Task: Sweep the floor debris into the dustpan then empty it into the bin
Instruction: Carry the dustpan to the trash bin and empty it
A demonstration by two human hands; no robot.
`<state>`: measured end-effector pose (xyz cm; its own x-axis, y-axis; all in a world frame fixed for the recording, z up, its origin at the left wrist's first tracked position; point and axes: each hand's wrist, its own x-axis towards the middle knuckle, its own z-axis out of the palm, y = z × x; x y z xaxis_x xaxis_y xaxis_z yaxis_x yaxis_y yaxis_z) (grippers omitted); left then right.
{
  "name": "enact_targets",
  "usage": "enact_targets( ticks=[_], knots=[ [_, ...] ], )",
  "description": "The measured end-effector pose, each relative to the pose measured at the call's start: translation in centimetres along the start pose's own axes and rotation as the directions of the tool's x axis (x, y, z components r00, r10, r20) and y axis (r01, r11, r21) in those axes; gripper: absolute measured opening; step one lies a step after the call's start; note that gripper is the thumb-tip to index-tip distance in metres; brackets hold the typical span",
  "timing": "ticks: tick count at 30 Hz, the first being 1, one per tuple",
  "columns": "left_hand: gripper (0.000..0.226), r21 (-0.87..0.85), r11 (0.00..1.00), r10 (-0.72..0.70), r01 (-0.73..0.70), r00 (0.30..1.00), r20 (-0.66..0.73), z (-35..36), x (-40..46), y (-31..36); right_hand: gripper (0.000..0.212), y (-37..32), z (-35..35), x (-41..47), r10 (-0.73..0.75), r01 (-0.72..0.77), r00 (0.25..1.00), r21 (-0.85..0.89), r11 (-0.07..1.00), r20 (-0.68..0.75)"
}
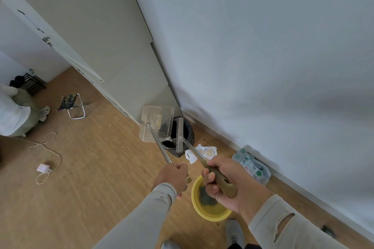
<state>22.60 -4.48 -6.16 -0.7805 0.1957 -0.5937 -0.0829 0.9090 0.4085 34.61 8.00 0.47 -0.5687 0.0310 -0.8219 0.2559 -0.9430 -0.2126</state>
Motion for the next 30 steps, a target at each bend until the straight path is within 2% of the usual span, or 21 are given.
enact_targets(
  ticks=[11, 20, 23, 30],
  knots=[
    [0.042, 0.067, 0.997, 0.033, -0.035, 0.999, 0.031, -0.7, -0.4, -0.3, 0.012, -0.5, -0.1, 0.3, -0.013, 0.013, 1.000, 0.009, 1.000, 0.020],
    [0.046, 0.359, 0.930, 0.112, -0.084, 0.992, -0.058, -0.9, -1.8, -1.5, 0.018, -0.4, 0.0, 0.1, -0.028, 0.028, 1.000, -0.003, 1.000, 0.010],
    [0.047, 0.391, 0.916, 0.125, -0.090, 0.990, -0.065, -0.7, -2.2, -2.3, 0.013, -0.3, 0.0, 0.0, -0.032, 0.032, 0.999, -0.001, 0.999, 0.024],
    [0.048, 0.432, 0.897, 0.129, -0.093, 0.990, -0.055, -0.8, -3.5, -3.7, 0.018, -0.1, -0.2, -0.2, -0.046, 0.046, 0.999, -0.016, 0.999, 0.026]
  ],
)
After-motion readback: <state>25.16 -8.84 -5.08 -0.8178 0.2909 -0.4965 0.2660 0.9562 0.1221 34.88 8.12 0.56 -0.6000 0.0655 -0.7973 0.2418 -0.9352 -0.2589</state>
